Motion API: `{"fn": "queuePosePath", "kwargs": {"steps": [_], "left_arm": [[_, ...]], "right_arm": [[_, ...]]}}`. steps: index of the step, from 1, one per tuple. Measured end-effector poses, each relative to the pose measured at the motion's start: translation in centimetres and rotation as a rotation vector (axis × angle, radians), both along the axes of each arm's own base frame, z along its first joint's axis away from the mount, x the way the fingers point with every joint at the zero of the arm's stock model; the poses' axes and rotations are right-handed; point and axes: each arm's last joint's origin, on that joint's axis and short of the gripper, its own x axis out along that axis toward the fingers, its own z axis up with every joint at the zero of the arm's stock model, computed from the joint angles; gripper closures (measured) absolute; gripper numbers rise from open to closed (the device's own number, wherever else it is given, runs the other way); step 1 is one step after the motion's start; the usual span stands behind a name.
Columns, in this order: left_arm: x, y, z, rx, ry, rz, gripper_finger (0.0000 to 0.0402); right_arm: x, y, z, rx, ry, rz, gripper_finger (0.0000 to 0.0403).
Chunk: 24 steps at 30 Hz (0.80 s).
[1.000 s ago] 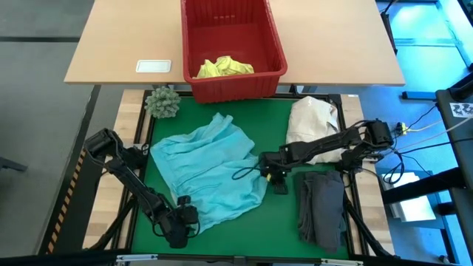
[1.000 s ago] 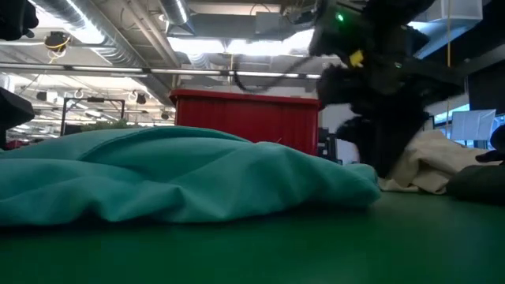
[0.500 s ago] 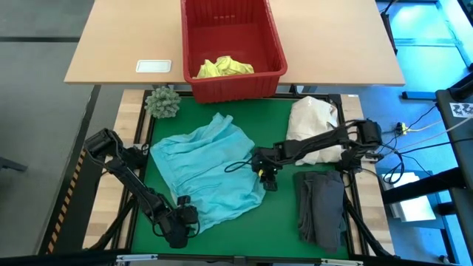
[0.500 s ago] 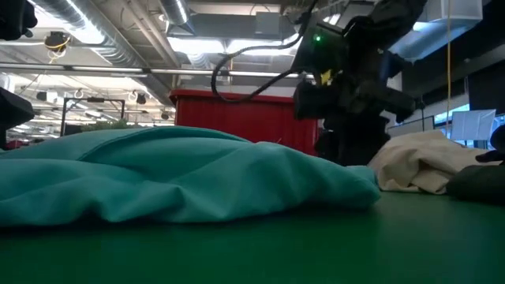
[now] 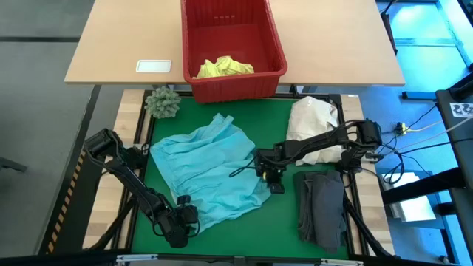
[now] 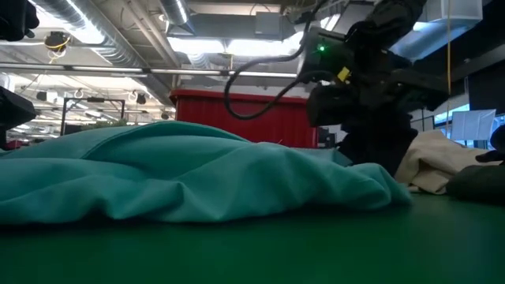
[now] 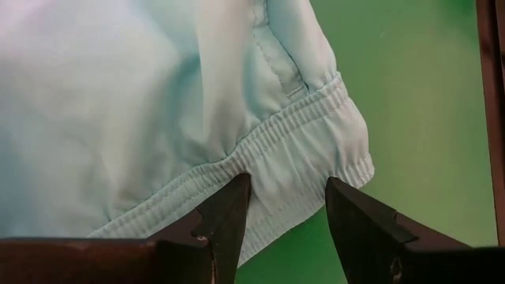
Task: Fold Laundry from Bin
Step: Fold the blue short
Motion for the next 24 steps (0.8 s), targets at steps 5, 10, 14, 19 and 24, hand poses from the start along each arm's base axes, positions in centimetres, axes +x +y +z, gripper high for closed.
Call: {"fn": "queuePosePath", "kwargs": {"steps": [5,10,14,19,24], "left_arm": [[0.0,0.0,0.0,-0.004,0.004,0.0,0.0235],[-0.1,-0.1,0.0,-0.005,0.005,-0.001,0.0235],[-0.1,-0.1,0.0,-0.005,0.005,-0.001,0.0235],[-0.1,-0.1,0.0,-0.003,0.006,-0.001,0.0235],[-0.1,-0.1,0.0,-0.001,0.005,-0.002,0.0235]], "right_arm": [[-1.0,-0.1,0.9,-0.016,0.051,-0.007,0.0389],[-2.7,0.3,3.2,-0.09,0.093,-0.038,0.0399],[-3.9,1.2,4.8,-0.102,0.119,-0.064,0.0399],[-4.9,2.8,5.1,-0.042,0.202,-0.059,0.0394],[-5.3,4.3,5.2,-0.014,0.219,-0.016,0.0379]]}}
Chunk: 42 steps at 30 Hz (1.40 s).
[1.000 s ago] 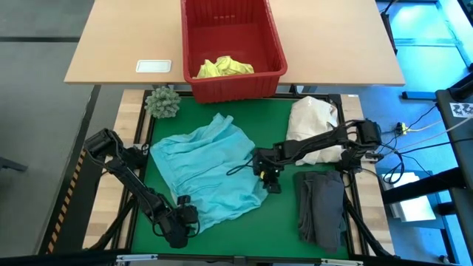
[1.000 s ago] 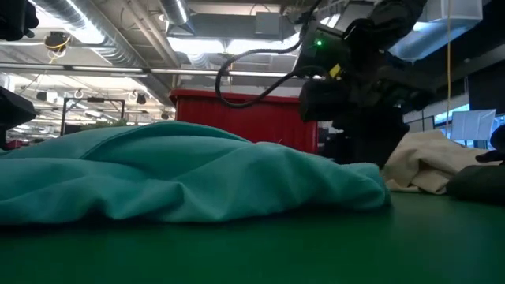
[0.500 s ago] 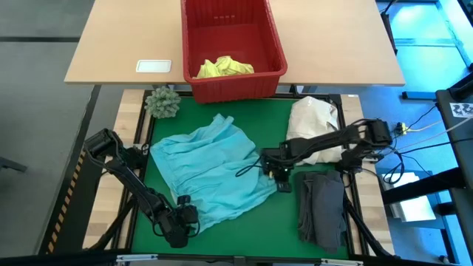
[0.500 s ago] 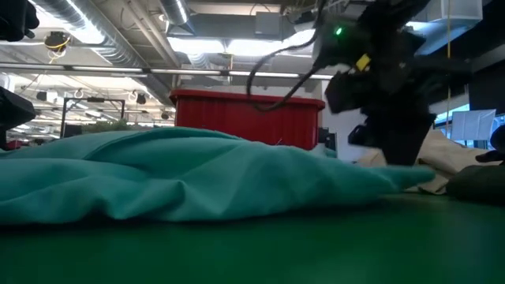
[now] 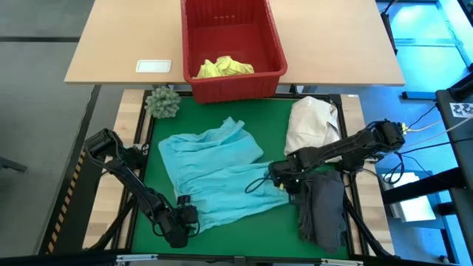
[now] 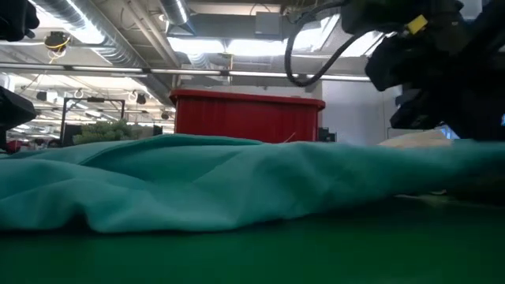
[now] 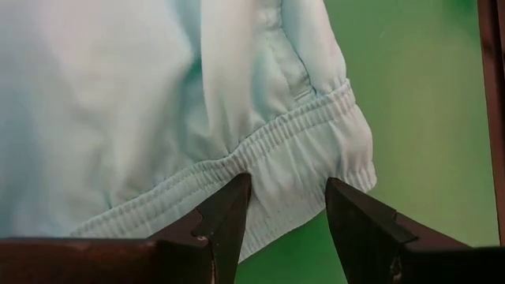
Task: Fold Laundry from Bin
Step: Fold the blue short
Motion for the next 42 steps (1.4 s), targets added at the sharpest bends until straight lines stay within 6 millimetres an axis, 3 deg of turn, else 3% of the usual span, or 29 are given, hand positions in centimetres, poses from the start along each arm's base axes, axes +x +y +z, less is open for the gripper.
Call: {"fn": "queuePosePath", "kwargs": {"steps": [8,12,16,25,36,39,42], "left_arm": [[0.0,0.0,0.0,0.005,0.001,-0.005,0.0235],[0.1,0.1,0.0,0.007,-0.001,-0.002,0.0235],[0.4,0.4,0.0,0.014,-0.006,0.017,0.0235],[1.0,1.2,-0.1,0.07,-0.018,-0.011,0.0235],[1.1,1.3,-0.1,0.065,-0.005,-0.033,0.0235],[1.1,1.3,-0.1,0.062,-0.001,-0.028,0.0235],[0.9,1.1,-0.1,0.055,0.003,-0.019,0.0235]], "right_arm": [[0.2,-0.8,-0.1,-0.139,-0.066,0.047,0.0328],[1.3,-2.6,-0.1,-0.301,-0.164,-0.023,0.0297],[2.4,-4.8,-0.1,-0.304,-0.248,-0.109,0.0279],[2.8,-8.4,-2.1,-0.279,-0.395,-0.198,0.0274],[2.2,-13.1,-2.3,-0.604,-0.35,-0.423,0.0274],[1.7,-13.7,-2.2,-0.581,-0.321,-0.41,0.0274],[1.1,-12.9,-1.5,-0.45,-0.318,-0.336,0.0274]]}}
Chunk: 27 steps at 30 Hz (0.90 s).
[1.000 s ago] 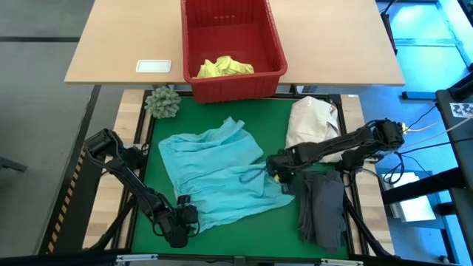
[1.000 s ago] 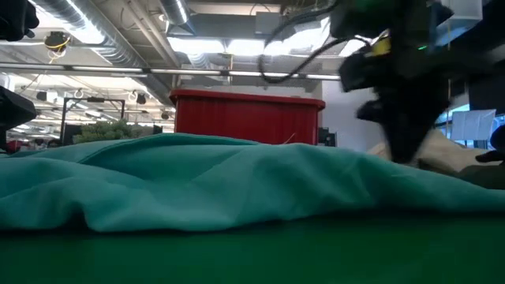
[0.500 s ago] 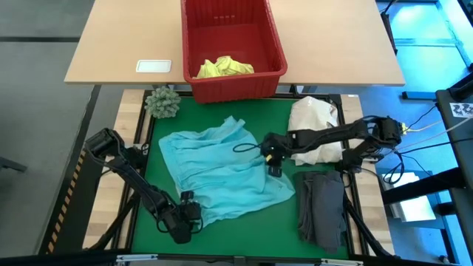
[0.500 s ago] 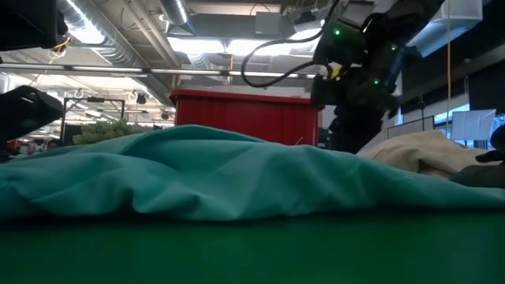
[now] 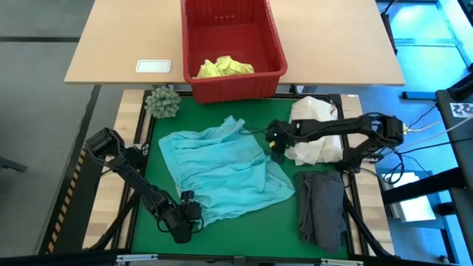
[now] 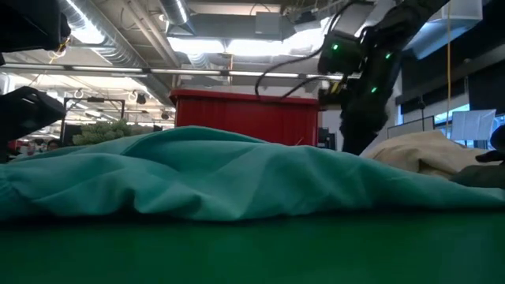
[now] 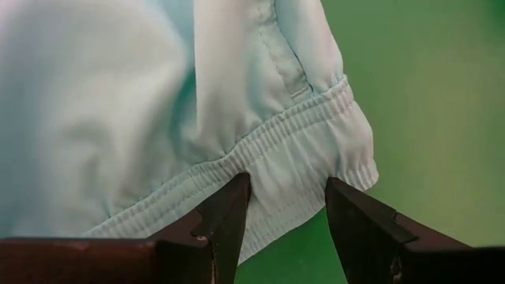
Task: Fold Laundry from Bin
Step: Fold the blue short
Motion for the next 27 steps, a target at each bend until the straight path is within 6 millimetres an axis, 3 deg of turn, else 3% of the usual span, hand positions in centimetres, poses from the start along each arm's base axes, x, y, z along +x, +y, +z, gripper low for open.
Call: {"fn": "queuePosePath", "kwargs": {"steps": [6,15,19,27], "left_arm": [[-0.2,-0.1,0.0,-0.002,-0.002,0.012,0.0235],[-0.2,-0.1,0.0,0.003,-0.006,0.015,0.0235],[-0.2,-0.1,0.0,0.003,-0.006,0.015,0.0235],[-0.2,-0.1,0.0,0.005,-0.007,0.016,0.0235]], "right_arm": [[-0.2,4.0,1.1,0.199,-0.029,0.153,0.0274],[0.9,9.9,0.3,0.159,-0.075,0.275,0.0274],[1.2,10.9,-0.8,0.138,-0.044,0.269,0.0274],[1.6,10.9,-3.1,0.141,0.045,0.252,0.0276]]}}
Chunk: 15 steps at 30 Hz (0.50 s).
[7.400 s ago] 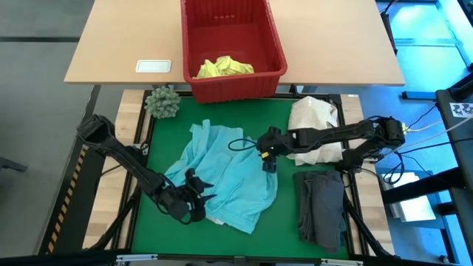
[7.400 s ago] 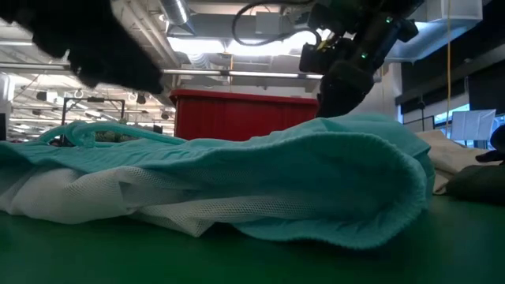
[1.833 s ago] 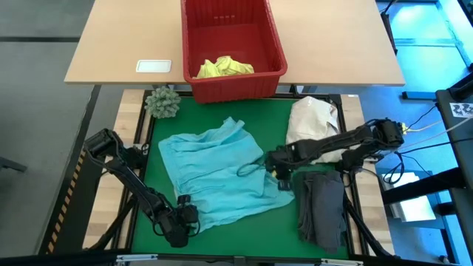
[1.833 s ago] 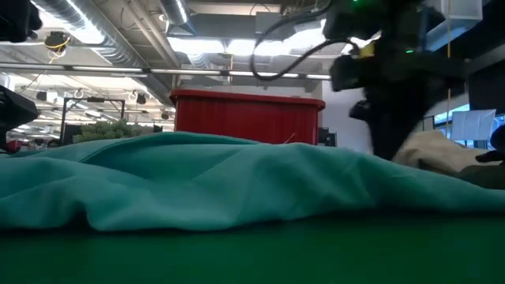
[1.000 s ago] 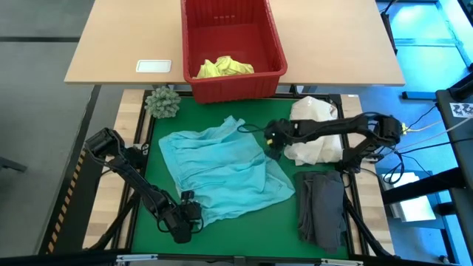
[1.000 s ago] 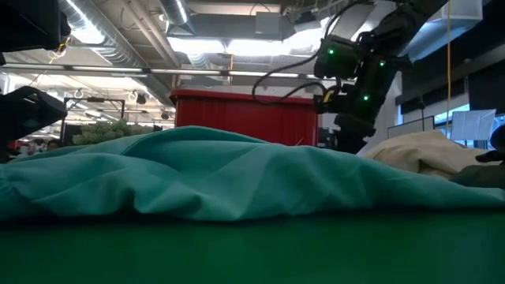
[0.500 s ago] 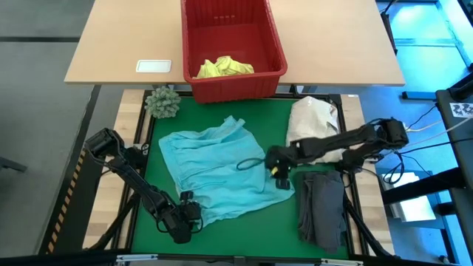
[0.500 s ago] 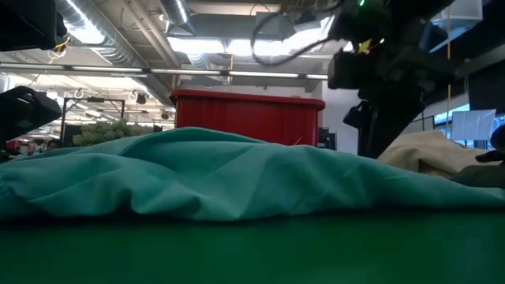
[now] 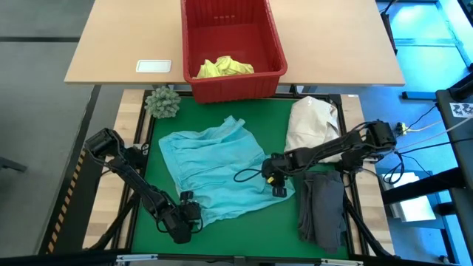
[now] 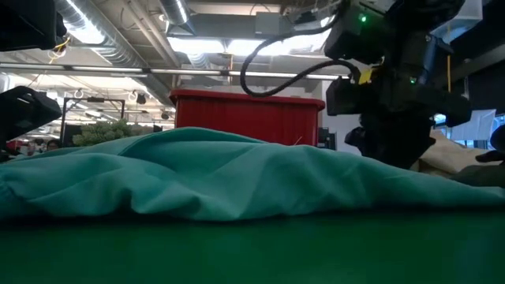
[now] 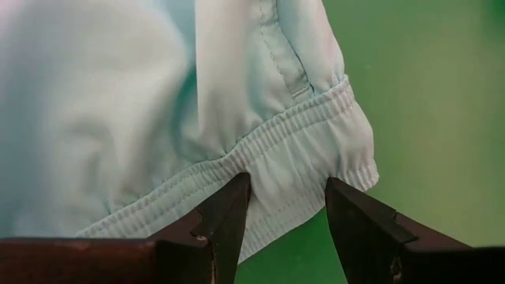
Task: Fold Laundry from Bin
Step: Fold the blue short
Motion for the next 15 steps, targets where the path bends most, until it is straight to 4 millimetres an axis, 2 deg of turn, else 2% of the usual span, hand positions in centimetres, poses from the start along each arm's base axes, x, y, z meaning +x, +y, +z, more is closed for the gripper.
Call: {"fn": "queuePosePath", "kwargs": {"steps": [3,7,8,12,15], "left_arm": [[0.0,0.0,0.0,-0.003,0.002,0.001,0.0235],[0.0,0.0,0.0,-0.009,0.008,-0.002,0.0235],[0.0,0.0,0.0,-0.009,0.009,-0.002,0.0235],[0.0,0.0,0.0,-0.012,0.011,-0.002,0.0235],[0.0,0.0,0.0,-0.014,0.013,-0.002,0.0235]], "right_arm": [[0.0,0.0,0.0,-0.002,0.002,0.006,0.0301],[-0.3,0.0,0.0,0.015,0.029,0.014,0.0381],[-0.4,0.0,0.1,0.023,0.039,0.019,0.0391],[-1.1,-0.1,1.0,0.031,0.06,-0.007,0.038],[-1.7,-0.2,2.0,0.039,0.061,-0.033,0.0387]]}}
